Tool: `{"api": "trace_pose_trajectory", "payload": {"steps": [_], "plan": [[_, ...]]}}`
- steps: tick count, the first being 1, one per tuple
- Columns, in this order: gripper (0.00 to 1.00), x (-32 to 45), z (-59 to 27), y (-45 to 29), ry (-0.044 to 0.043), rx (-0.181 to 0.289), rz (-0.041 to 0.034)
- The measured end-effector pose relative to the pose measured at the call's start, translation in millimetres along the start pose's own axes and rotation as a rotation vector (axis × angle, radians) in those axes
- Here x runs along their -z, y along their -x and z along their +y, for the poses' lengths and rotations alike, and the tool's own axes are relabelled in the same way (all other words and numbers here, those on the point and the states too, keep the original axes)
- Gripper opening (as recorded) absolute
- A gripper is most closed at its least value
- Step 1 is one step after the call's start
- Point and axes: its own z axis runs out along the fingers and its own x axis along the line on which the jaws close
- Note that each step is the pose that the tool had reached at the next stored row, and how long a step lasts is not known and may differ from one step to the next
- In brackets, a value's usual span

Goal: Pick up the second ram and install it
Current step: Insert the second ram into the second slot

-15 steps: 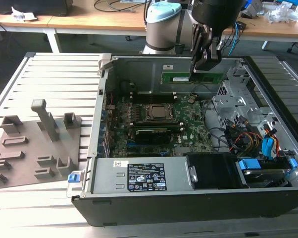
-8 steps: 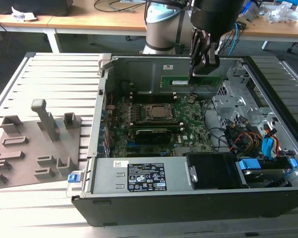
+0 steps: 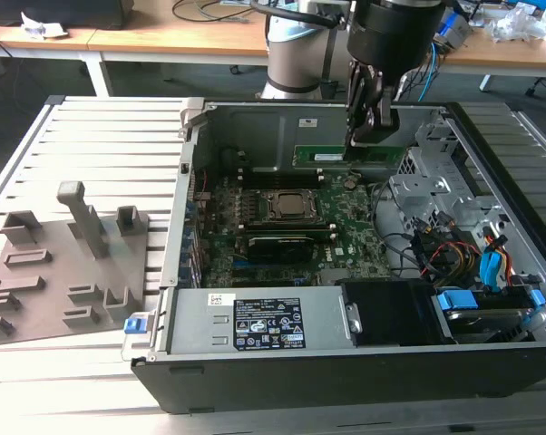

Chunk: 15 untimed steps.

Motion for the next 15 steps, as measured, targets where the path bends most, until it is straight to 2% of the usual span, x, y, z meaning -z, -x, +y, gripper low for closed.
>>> {"api": "trace_pose_trajectory", "payload": {"steps": [7, 15], "plan": [[0.14, -7.5, 0.1, 0.0, 0.0000, 0.000, 0.0000], [0.14, -16.8, 7.8, -0.4, 0.0000, 0.000, -0.0001]]}}
